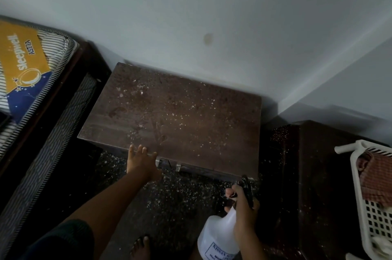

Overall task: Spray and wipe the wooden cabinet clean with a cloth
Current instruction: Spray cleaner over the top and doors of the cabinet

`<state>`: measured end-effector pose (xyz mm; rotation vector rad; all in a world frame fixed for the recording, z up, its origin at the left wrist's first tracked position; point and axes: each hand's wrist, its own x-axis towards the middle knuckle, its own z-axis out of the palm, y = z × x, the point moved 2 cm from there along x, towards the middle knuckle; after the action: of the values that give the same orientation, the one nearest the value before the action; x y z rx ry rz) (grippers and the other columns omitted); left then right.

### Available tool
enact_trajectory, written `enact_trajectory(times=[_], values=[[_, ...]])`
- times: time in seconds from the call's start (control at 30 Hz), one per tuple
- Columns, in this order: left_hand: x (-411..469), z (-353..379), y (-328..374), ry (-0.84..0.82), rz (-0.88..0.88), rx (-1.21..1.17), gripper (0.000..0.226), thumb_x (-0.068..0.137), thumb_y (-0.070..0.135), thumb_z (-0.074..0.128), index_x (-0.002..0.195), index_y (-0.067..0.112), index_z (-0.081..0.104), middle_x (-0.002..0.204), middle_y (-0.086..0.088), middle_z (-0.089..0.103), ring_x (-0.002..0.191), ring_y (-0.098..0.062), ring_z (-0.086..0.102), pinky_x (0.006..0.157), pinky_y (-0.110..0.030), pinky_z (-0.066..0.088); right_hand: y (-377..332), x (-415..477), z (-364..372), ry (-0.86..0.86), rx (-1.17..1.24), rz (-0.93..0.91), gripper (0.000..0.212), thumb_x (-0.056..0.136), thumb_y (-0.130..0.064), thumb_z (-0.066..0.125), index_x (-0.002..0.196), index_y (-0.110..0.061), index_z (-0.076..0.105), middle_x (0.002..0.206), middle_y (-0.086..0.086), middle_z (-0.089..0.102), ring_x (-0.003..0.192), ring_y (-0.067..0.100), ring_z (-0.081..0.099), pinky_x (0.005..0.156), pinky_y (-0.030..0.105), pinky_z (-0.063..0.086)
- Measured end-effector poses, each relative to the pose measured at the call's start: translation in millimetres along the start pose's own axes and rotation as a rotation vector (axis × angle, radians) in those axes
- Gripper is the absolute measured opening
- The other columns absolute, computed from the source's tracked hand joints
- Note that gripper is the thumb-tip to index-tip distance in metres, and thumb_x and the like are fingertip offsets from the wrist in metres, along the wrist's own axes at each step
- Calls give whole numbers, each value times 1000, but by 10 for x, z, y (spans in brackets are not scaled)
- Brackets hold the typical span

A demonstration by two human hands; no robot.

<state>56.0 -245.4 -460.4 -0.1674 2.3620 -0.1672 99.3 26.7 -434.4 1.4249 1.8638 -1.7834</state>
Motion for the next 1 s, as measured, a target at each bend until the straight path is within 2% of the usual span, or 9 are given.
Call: enact_trajectory(times=[0.03, 0.07, 0.1, 0.17, 0.27, 0.53, 0.7, 0.87, 1.0], values=[[-3, -1, -4, 4, -1, 2, 72, 87, 63, 34, 148, 27, 19, 157, -11, 16, 147, -28, 6, 116, -53, -1, -8, -32, 17, -30, -45, -25, 13, 84, -10, 64, 94, -3, 58, 77, 8, 63, 74, 20, 57, 53, 29, 46], [-7, 2, -6, 9, -2, 5, 72, 87, 63, 34, 148, 27, 19, 157, -10, 16, 147, -28, 7, 116, -52, -1, -18, -53, 44, -52, -93, -62, 10, 85, -9, 62, 77, -3, 58, 68, 7, 60, 69, 21, 55, 50, 28, 44], [-13, 1, -4, 13, -5, 5, 71, 87, 63, 34, 148, 28, 19, 157, -10, 16, 146, -27, 7, 116, -52, 0, -14, -52, 64, -68, -138, -96, 21, 86, -9, 61, 66, -4, 57, 61, 6, 57, 63, 22, 54, 46, 27, 42], [-16, 7, 8, 14, -14, -10, 71, 88, 62, 35, 148, 27, 19, 157, -10, 16, 146, -27, 7, 117, -52, 0, 25, -26, 103, -117, -183, -128, 27, 88, -10, 60, 61, -4, 57, 51, 5, 52, 48, 19, 48, 40, 24, 38], [-25, 41, 25, 12, -21, -38, 70, 89, 58, 36, 148, 25, 16, 157, -12, 13, 146, -28, 7, 117, -50, 4, 60, 0, 153, -214, -292, -217, 31, 87, -11, 63, 56, -7, 60, 45, 2, 53, 41, 16, 48, 36, 23, 36], [-22, 106, 15, 31, 2, -88, 67, 92, 51, 35, 149, 23, 13, 158, -14, 7, 147, -29, 4, 119, -46, 6, -15, -190, 363, -489, -462, -379, 15, 87, -8, 61, 73, -11, 67, 65, 1, 65, 56, 1, 60, 36, 19, 40], [-70, 198, -169, 99, 63, -152, 64, 94, 42, 35, 149, 19, 13, 159, -6, 8, 147, -24, 4, 119, -46, 5, 72, -300, 577, -527, -546, -484, 32, 87, -18, 64, 60, -2, 58, 50, 3, 52, 46, 16, 50, 44, 24, 38], [-171, 336, -640, 176, 75, -202, 61, 96, 34, 38, 150, 19, 14, 158, 1, 14, 148, -20, 1, 119, -43, 3, 97, -557, 861, -640, -597, -452, 18, 87, -16, 64, 72, -6, 64, 62, 8, 60, 58, 21, 57, 39, 22, 41], [-212, 389, -1094, 135, 47, -195, 62, 96, 32, 40, 150, 20, 12, 158, 3, 14, 148, -21, 0, 118, -45, 4, 131, -797, 1166, -641, -564, -473, 17, 87, -13, 64, 70, -10, 64, 63, 5, 62, 58, 14, 59, 43, 23, 44]])
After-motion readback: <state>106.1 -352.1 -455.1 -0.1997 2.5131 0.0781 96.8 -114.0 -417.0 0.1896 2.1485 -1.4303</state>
